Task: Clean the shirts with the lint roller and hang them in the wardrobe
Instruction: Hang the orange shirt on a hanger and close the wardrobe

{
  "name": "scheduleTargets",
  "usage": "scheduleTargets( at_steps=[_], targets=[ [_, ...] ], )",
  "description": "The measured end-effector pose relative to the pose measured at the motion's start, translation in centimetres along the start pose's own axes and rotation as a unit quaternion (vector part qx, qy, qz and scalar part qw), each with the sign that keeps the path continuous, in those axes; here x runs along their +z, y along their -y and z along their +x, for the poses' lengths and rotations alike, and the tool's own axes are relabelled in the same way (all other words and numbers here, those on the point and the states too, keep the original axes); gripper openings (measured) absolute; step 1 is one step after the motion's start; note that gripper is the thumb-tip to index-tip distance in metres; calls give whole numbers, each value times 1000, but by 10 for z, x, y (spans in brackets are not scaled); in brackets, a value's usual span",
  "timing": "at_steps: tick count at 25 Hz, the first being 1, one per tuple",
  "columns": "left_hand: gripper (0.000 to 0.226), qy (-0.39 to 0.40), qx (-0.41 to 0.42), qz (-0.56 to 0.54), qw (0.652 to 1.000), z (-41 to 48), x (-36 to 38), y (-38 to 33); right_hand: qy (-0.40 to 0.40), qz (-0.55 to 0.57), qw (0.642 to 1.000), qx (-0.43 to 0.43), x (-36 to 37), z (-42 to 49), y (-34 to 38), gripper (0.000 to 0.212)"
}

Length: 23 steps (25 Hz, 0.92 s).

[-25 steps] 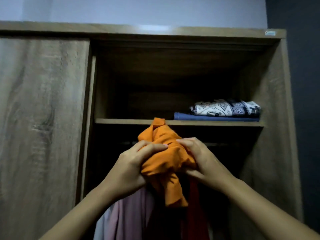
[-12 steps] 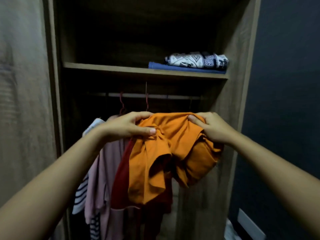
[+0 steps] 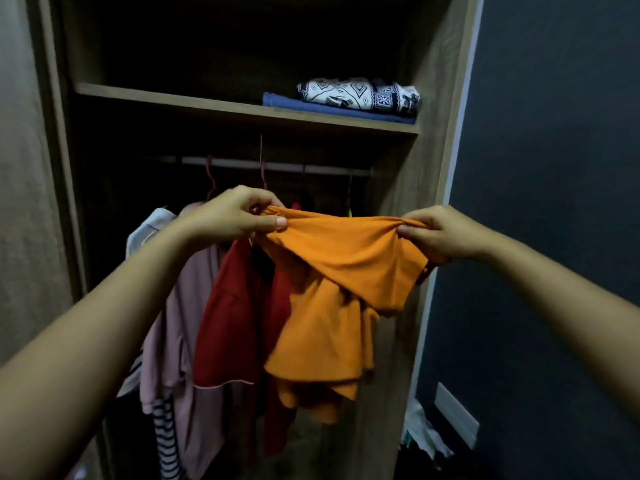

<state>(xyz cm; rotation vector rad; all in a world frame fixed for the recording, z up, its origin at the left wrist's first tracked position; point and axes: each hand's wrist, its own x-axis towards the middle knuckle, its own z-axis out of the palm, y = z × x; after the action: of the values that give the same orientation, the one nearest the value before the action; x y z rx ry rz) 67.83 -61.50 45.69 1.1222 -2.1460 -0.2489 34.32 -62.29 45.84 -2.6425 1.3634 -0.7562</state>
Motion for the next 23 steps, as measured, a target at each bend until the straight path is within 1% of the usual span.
scheduleTargets(
  at_steps=[1,2,4,5,8,11,12,14,15,16,17,18,19,20,21,22,23],
  targets=[
    [10,-25,8,63,998,3,3,-2,4,-2,1000,-8,-1,-2,0,15],
    [13,-56,13,111,992,6,6,-3,-7,4,1000,-15,-3,-3,1,14],
    [26,-123,21,149,981,11,10,-9,-48,39,998,-18,-6,-2,0,16],
    [31,-141,30,157,977,13,11,-12,-58,57,997,-12,-7,-1,-1,19],
    [34,-146,43,182,971,18,18,-18,-66,43,997,-7,1,2,-4,29],
    [25,-180,47,146,972,17,26,-23,-135,54,989,6,5,0,-3,40],
    [23,-183,50,144,971,17,27,-24,-143,48,989,5,4,-1,-3,43],
    [20,-165,30,156,973,20,29,-30,-136,-1,991,1,6,-2,-4,46],
    [19,-154,8,126,980,21,31,-34,-133,-37,990,3,9,-3,-5,47],
    [18,-134,-15,42,990,21,34,-37,-132,-74,988,12,13,-4,-7,48],
    [17,-105,-37,-87,990,19,36,-43,-131,-107,985,25,16,-6,-8,48],
    [17,-70,-58,-228,969,17,36,-48,-126,-133,982,39,19,-7,-11,49],
    [20,-37,-71,-349,934,14,35,-52,-112,-147,982,49,23,-7,-15,49],
    [24,-16,-73,-417,906,11,34,-57,-89,-149,983,54,27,-7,-20,48],
    [27,-13,-68,-431,900,11,35,-60,-61,-148,986,52,33,-6,-25,44],
    [27,-28,-63,-397,915,12,38,-64,-40,-148,987,47,39,-6,-29,40],
    [26,-63,-67,-318,944,15,45,-67,-38,-138,989,42,47,-5,-28,38]
  ],
)
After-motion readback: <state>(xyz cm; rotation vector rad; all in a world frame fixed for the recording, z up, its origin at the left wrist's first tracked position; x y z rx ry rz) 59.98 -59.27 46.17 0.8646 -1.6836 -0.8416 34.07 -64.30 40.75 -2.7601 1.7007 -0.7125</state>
